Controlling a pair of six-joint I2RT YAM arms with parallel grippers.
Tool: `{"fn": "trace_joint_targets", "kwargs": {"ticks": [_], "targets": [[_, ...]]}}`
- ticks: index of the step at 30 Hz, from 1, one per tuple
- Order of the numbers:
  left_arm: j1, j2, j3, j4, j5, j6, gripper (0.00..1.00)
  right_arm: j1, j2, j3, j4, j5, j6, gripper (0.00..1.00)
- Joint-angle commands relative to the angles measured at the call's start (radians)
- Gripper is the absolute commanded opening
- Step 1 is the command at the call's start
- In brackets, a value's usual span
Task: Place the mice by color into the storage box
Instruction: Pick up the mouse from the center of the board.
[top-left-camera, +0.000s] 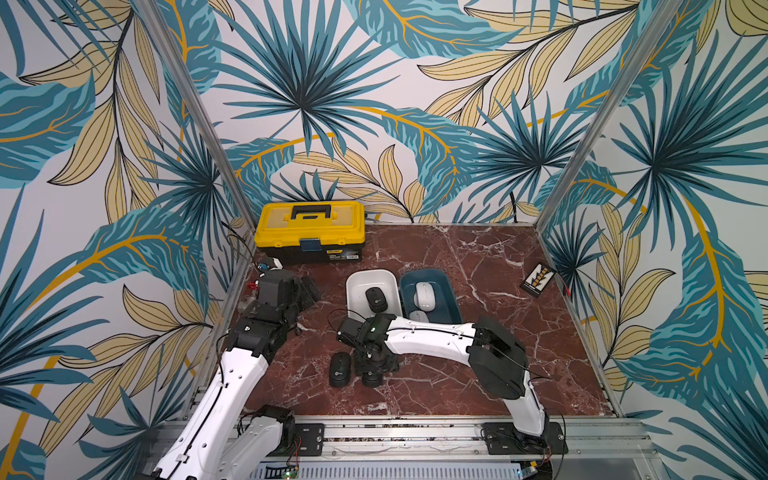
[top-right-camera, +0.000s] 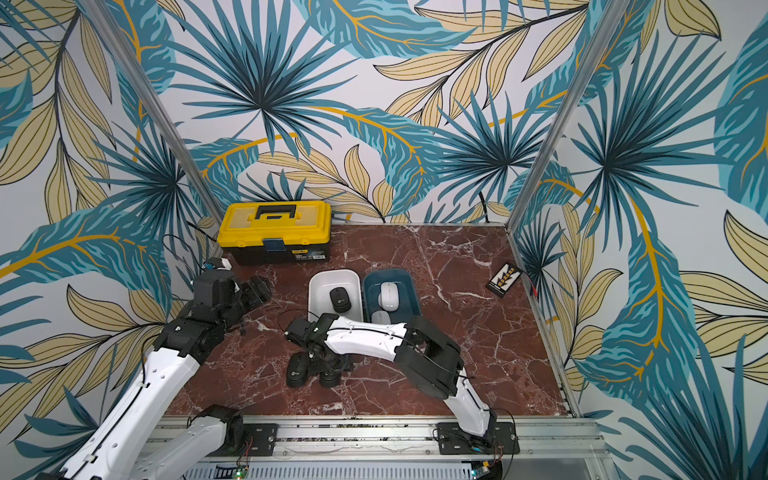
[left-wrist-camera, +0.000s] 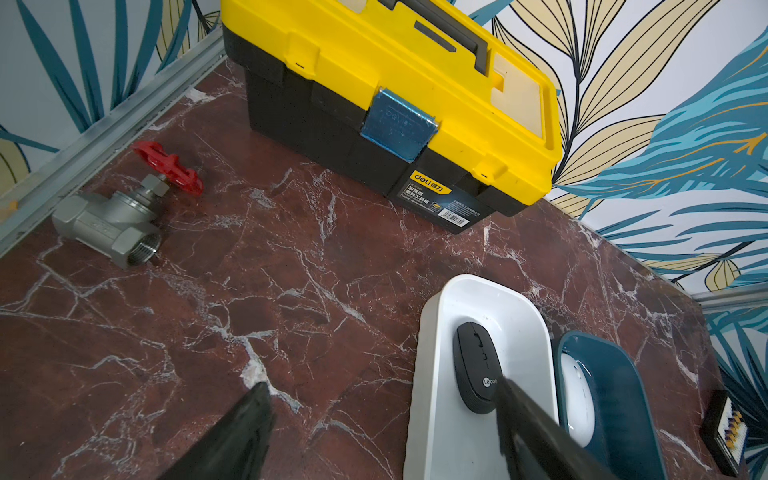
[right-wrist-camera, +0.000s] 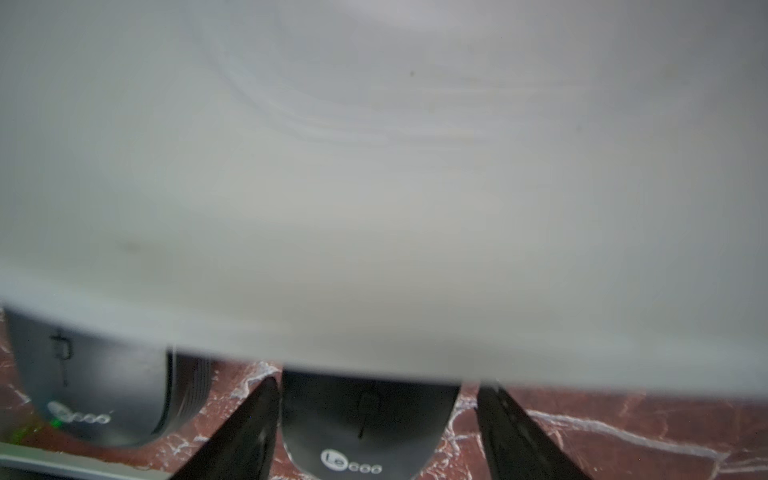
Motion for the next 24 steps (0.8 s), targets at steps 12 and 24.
{"fn": "trace_joint_targets", "kwargs": {"ticks": [12, 24], "targets": [[0.009, -0.031, -0.021, -0.019, -0.006, 0.016, 0.86, 0.007, 0.074, 0.044, -0.027, 0.026, 0.022, 0.75], [0.011, -0.037, -0.030, -0.017, -0.007, 0.013, 0.86, 0.015, 0.075, 0.037, -0.028, 0.026, 0.014, 0.66]]}}
